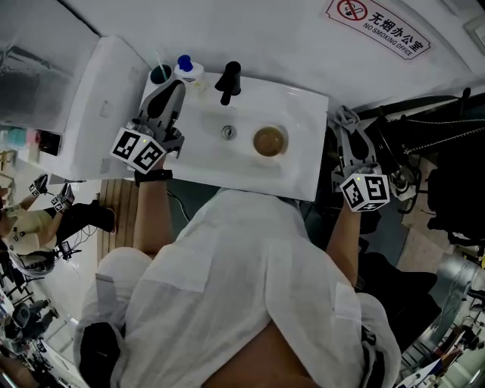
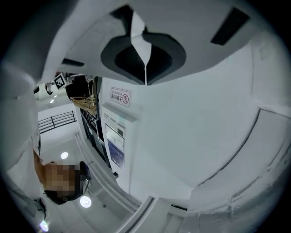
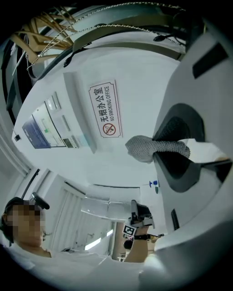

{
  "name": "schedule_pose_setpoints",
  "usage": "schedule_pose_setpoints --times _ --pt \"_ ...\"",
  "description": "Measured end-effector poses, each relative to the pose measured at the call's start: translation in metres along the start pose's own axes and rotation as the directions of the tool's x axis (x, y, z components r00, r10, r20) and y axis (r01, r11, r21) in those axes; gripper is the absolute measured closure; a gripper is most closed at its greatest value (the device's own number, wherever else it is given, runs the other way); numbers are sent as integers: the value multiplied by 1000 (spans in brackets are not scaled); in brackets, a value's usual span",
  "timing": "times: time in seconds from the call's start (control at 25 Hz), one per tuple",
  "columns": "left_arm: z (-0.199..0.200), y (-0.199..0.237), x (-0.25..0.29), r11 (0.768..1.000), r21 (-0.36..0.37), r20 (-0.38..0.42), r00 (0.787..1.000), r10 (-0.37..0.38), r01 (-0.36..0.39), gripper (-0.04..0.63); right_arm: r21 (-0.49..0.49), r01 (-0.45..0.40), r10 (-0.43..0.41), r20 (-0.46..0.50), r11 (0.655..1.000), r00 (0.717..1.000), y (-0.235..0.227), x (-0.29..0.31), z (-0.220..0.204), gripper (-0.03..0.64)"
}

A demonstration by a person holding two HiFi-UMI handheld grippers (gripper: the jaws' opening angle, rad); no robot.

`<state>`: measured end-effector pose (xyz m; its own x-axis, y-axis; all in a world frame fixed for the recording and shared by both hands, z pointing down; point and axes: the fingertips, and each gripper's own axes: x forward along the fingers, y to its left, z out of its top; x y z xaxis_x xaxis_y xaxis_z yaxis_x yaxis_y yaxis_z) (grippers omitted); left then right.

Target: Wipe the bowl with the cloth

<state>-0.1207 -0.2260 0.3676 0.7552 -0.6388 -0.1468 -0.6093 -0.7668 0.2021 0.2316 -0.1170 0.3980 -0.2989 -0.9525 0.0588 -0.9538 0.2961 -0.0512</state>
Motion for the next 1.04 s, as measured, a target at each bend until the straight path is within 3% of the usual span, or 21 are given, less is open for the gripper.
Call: schedule_pose_setpoints --times 0.4,1.04 --pt "-23 -18 1 998 -4 -57 997 -58 58 577 -47 7 -7 -1 999 1000 9 -3 6 557" --pt "-29 -30 3 995 -38 -77 992 -100 97 577 -85 -28 28 -6 996 1000 24 10 10 557"
